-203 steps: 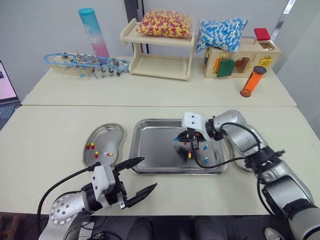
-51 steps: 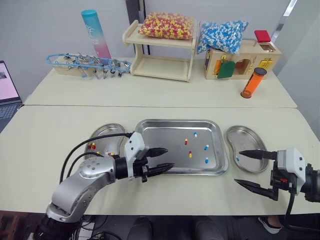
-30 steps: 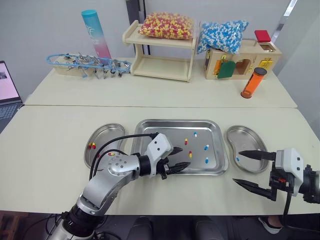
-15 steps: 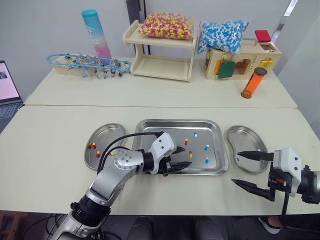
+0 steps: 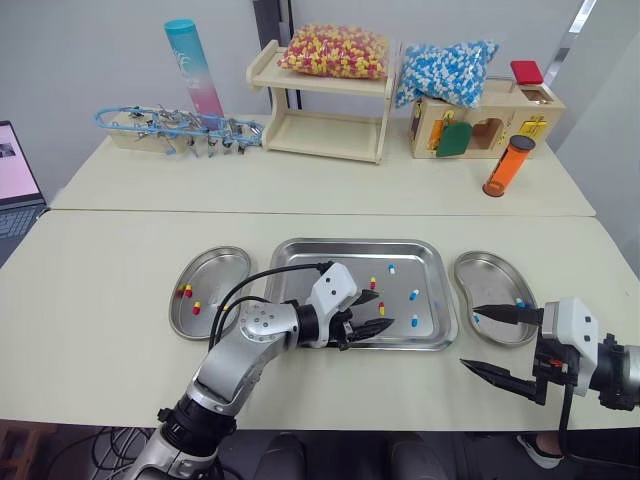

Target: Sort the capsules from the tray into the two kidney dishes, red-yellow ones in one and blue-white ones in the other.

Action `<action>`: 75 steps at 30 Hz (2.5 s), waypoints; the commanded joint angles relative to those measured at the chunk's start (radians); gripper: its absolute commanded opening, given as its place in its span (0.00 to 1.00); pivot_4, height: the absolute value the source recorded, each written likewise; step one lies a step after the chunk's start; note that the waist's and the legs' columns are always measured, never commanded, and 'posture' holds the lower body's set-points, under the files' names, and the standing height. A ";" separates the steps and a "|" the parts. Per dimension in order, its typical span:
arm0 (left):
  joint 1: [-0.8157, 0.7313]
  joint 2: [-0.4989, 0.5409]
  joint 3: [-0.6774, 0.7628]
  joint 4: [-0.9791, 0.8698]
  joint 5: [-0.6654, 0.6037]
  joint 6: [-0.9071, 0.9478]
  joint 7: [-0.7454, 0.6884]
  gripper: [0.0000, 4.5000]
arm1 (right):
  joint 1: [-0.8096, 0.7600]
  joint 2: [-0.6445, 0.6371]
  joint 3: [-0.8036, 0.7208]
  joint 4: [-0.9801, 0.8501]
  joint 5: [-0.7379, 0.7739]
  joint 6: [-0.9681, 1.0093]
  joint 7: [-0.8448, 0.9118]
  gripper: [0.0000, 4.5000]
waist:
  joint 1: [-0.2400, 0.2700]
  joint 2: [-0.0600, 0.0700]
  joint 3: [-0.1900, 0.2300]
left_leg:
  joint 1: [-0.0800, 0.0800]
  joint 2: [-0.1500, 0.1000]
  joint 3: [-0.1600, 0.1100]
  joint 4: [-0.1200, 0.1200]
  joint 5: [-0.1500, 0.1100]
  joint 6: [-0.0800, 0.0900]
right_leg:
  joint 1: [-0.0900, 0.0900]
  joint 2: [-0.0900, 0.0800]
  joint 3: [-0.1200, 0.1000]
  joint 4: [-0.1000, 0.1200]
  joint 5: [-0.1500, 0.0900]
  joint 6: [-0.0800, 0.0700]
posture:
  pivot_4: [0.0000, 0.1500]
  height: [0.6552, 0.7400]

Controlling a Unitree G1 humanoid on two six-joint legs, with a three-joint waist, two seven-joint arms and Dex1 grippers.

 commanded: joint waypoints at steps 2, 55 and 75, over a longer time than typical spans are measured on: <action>-0.015 -0.027 -0.016 -0.002 0.002 0.000 0.005 0.59 | -0.003 -0.002 -0.005 -0.034 0.014 -0.003 -0.004 1.00 | 0.000 0.000 0.000 | 0.000 0.000 0.000 0.000 0.000 0.000 | 0.000 0.000 0.000 0.000 0.000 0.000 | 1.00 1.00; -0.220 -0.076 -0.076 0.442 0.182 -0.224 -0.228 0.62 | 0.011 0.001 -0.009 -0.082 0.043 0.033 -0.039 1.00 | -0.001 0.000 0.000 | 0.000 0.000 0.000 0.000 0.000 0.000 | 0.000 0.000 0.000 0.000 0.000 0.000 | 1.00 1.00; -0.169 -0.053 -0.014 0.303 0.134 -0.192 -0.231 0.00 | 0.000 0.002 -0.002 -0.080 0.049 0.033 -0.046 1.00 | -0.001 0.000 0.000 | 0.000 0.000 0.000 0.000 0.000 0.000 | 0.000 0.000 0.000 0.000 0.000 0.000 | 1.00 1.00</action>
